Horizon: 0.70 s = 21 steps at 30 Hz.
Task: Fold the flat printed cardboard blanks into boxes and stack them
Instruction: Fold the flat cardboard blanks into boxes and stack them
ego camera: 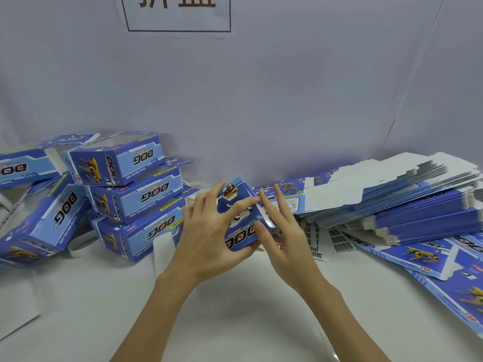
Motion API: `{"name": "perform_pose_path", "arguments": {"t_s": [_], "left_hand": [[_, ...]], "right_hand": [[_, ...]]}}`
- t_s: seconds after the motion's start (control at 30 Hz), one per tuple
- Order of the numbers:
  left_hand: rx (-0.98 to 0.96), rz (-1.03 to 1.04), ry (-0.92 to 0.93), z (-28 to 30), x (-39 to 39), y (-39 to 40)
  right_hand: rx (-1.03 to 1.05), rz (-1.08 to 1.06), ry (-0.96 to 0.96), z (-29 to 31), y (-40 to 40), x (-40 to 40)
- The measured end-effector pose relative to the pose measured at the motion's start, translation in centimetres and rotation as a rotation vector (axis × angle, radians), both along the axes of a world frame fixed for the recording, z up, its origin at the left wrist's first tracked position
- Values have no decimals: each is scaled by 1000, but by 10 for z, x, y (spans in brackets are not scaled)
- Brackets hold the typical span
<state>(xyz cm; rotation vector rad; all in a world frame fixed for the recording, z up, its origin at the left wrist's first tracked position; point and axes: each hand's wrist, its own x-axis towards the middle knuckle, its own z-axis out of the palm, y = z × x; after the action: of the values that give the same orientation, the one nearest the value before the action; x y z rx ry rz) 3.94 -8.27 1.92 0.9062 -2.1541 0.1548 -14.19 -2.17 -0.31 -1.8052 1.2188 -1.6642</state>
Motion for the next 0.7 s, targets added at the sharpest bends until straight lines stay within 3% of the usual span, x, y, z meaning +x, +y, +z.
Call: {"name": "perform_pose_path", "arguments": {"t_s": [0.1, 0.4, 0.57, 0.7], "left_hand": [[34, -10, 0, 1, 1, 1], [144, -133, 35, 4, -3, 6], [174, -164, 89, 7, -1, 6], [180, -173, 146, 7, -1, 6]], "right_hand": [[39, 17, -15, -1, 1, 4], [179, 142, -319, 7, 2, 10], [184, 175, -282, 7, 3, 12], [122, 96, -87, 1, 4, 11]]}}
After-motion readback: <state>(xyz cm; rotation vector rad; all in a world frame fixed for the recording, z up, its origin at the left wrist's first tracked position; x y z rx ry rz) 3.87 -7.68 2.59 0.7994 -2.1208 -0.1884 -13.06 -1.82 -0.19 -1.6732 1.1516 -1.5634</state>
